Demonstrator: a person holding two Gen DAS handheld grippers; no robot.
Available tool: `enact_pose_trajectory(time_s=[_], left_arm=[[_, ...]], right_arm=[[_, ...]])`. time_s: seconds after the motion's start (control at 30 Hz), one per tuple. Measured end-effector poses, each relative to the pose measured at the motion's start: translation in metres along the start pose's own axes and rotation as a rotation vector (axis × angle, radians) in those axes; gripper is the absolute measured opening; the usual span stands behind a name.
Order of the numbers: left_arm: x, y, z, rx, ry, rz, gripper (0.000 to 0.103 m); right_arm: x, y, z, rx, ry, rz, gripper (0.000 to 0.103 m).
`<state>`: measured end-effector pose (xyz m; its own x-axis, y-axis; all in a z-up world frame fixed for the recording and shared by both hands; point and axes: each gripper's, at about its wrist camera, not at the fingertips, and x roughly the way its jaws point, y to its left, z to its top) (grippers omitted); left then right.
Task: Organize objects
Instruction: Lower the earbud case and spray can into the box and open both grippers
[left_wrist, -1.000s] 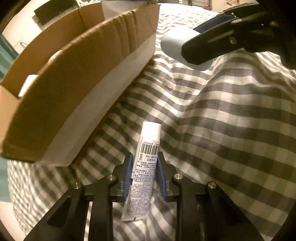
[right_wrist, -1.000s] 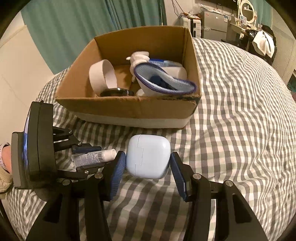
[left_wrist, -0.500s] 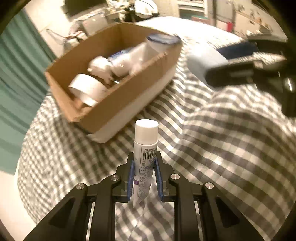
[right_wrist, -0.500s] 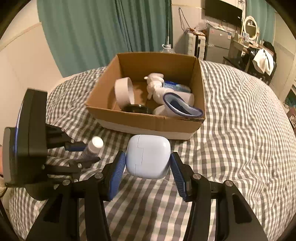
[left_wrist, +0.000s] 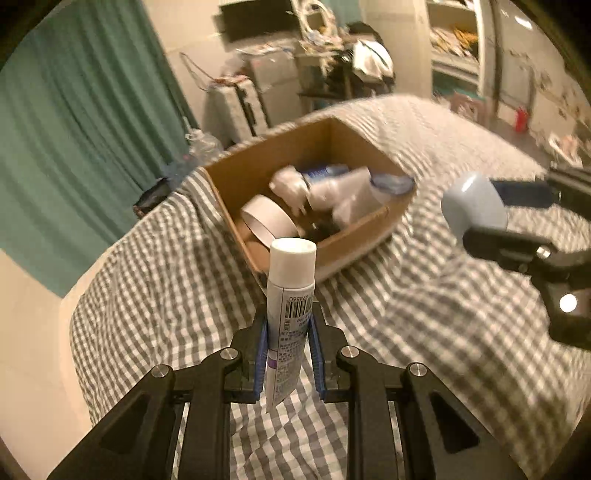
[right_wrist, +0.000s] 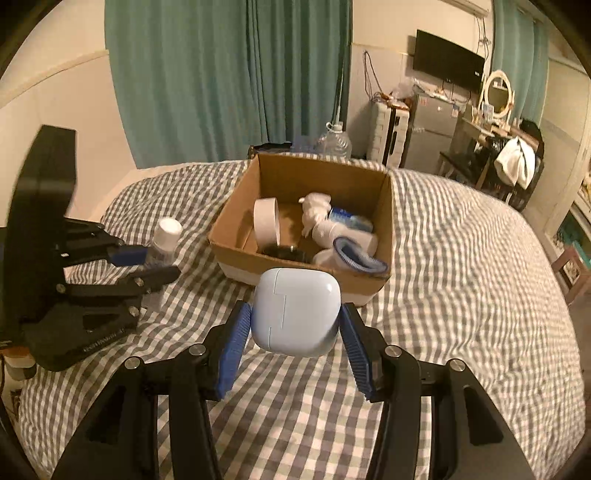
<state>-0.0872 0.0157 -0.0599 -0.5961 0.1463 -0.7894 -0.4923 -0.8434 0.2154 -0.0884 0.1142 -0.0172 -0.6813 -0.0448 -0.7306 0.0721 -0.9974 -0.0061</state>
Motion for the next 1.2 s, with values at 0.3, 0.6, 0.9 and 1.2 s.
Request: enact_pose_trajectory(time_s=[0.3,0.6,0.9,1.2], left_arm=[[-0.032,0.015,0.039,-0.071,-0.081,-0.015,0.02],[-0.024,0.027,0.091,-0.108,-0.124,-0.022,0.02],[0.026,0.036,0.142,-0.08,-0.132,-0.048,0.02],[0.118,0.054,0.162,-0.114,-0.037,-0.074,0.02]], right_arm=[[-0.016,-0.011,0.034,-0.009,-0.069,-0.024,0.05],[-0.013,-0.022,0.081,-0.023,-0.126,-0.037,0.05],[0.025,-0.039,0.133,-0.024,-0.142,-0.051,0.05],[0.108,-0.064,0.161,0.0,-0.072,-0.037,0.05]])
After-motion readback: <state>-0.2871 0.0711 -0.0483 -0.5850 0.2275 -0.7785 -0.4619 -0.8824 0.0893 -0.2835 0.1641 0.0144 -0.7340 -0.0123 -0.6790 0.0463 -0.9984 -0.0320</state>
